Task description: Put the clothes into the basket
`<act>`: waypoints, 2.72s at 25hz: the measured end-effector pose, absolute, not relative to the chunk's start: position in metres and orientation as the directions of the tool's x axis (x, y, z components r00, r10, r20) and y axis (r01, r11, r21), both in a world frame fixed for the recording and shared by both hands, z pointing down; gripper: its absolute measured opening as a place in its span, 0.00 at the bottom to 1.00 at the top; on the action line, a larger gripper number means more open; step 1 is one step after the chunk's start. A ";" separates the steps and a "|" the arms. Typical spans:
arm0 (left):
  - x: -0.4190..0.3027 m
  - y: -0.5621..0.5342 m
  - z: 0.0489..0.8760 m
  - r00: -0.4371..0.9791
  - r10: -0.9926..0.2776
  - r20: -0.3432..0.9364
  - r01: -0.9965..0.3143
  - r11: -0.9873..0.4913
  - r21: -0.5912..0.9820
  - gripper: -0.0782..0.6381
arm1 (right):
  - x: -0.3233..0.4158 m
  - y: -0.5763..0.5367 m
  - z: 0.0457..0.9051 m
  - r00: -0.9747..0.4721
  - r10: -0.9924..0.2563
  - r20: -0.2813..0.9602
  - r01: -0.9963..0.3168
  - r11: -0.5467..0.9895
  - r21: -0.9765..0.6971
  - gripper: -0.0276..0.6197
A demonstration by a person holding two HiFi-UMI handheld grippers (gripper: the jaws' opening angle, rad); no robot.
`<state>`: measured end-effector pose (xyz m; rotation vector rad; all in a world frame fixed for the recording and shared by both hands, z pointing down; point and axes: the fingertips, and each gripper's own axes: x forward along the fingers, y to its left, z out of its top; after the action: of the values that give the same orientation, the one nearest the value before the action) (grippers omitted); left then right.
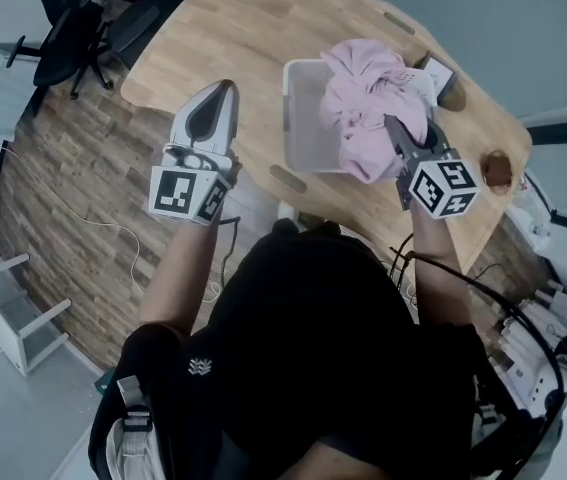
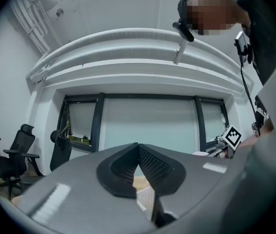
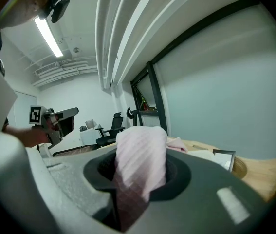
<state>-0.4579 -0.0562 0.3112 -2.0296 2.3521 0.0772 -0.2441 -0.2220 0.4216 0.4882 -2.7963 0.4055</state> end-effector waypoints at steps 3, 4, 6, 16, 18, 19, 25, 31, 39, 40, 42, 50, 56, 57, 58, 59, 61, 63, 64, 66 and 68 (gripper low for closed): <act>-0.458 -0.058 0.316 -0.143 -0.987 -0.068 -0.990 0.143 0.006 0.12 | -0.245 -0.222 0.436 -0.898 -0.286 0.336 -0.374 0.897 -0.236 0.25; -0.459 -0.060 0.320 -0.147 -0.987 -0.061 -0.989 0.147 0.004 0.12 | -0.245 -0.223 0.441 -0.894 -0.286 0.344 -0.378 0.894 -0.238 0.25; -0.461 -0.066 0.328 -0.144 -0.988 -0.047 -0.990 0.144 0.007 0.12 | -0.245 -0.227 0.453 -0.888 -0.282 0.364 -0.382 0.892 -0.241 0.25; -0.455 -0.087 0.372 -0.108 -0.993 0.044 -0.994 0.110 0.028 0.12 | -0.250 -0.235 0.484 -0.866 -0.275 0.419 -0.383 0.902 -0.201 0.27; -0.454 -0.091 0.376 -0.107 -0.993 0.054 -0.994 0.108 0.030 0.12 | -0.249 -0.240 0.489 -0.859 -0.286 0.425 -0.394 0.899 -0.190 0.27; -0.453 -0.094 0.377 -0.104 -0.993 0.057 -0.994 0.106 0.027 0.12 | -0.249 -0.242 0.493 -0.854 -0.290 0.431 -0.400 0.897 -0.188 0.27; -0.449 -0.102 0.378 -0.080 -0.994 0.069 -0.997 0.081 0.015 0.12 | -0.244 -0.244 0.507 -0.812 -0.333 0.480 -0.458 0.872 -0.170 0.29; -0.442 -0.110 0.370 -0.044 -0.998 0.054 -0.999 0.045 0.003 0.12 | -0.247 -0.232 0.512 -0.812 -0.299 0.501 -0.438 0.880 -0.184 0.30; -0.416 -0.130 0.352 0.030 -1.000 0.008 -1.000 -0.030 0.009 0.12 | -0.232 -0.226 0.482 -0.857 -0.303 0.418 -0.405 0.896 -0.181 0.30; -0.411 -0.133 0.352 0.045 -0.999 0.011 -0.999 -0.045 0.006 0.12 | -0.230 -0.226 0.475 -0.868 -0.297 0.397 -0.391 0.903 -0.180 0.30; -0.402 -0.136 0.350 0.073 -0.997 0.021 -0.997 -0.073 -0.003 0.12 | -0.222 -0.225 0.463 -0.883 -0.299 0.363 -0.380 0.907 -0.179 0.30; -0.376 -0.156 0.319 0.134 -0.991 -0.030 -0.990 -0.132 -0.046 0.12 | -0.163 -0.260 0.418 -0.869 -0.463 0.178 -0.494 0.835 -0.242 0.30; -0.358 -0.173 0.304 0.170 -0.984 -0.054 -0.984 -0.167 -0.054 0.12 | -0.117 -0.277 0.382 -0.813 -0.575 0.092 -0.579 0.785 -0.219 0.27; -0.355 -0.174 0.302 0.177 -0.983 -0.058 -0.983 -0.173 -0.057 0.12 | -0.110 -0.279 0.378 -0.806 -0.586 0.084 -0.589 0.779 -0.215 0.27; -0.352 -0.175 0.300 0.181 -0.982 -0.061 -0.982 -0.178 -0.060 0.12 | -0.103 -0.281 0.375 -0.798 -0.597 0.078 -0.599 0.773 -0.212 0.26; -0.351 -0.176 0.298 0.183 -0.981 -0.063 -0.982 -0.179 -0.063 0.12 | -0.097 -0.282 0.372 -0.792 -0.607 0.072 -0.607 0.767 -0.209 0.26; -0.349 -0.176 0.295 0.182 -0.981 -0.069 -0.982 -0.177 -0.067 0.12 | -0.087 -0.284 0.367 -0.780 -0.623 0.058 -0.620 0.756 -0.209 0.25; -0.347 -0.178 0.296 0.178 -0.981 -0.080 -0.983 -0.173 -0.067 0.12 | -0.077 -0.286 0.364 -0.768 -0.638 0.047 -0.632 0.745 -0.213 0.21; -0.347 -0.178 0.297 0.175 -0.981 -0.084 -0.983 -0.170 -0.065 0.12 | -0.073 -0.286 0.364 -0.763 -0.645 0.046 -0.638 0.740 -0.212 0.13; -0.346 -0.179 0.299 0.172 -0.981 -0.086 -0.984 -0.167 -0.062 0.12 | -0.068 -0.286 0.365 -0.758 -0.650 0.052 -0.645 0.737 -0.201 0.05; -0.347 -0.180 0.302 0.170 -0.982 -0.082 -0.984 -0.165 -0.063 0.12 | -0.066 -0.287 0.368 -0.758 -0.649 0.066 -0.648 0.737 -0.192 0.05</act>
<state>-0.3468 -0.1800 0.3018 -2.3234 1.9609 0.0340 -0.0662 -0.2872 0.3676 1.0946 -2.9328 0.3203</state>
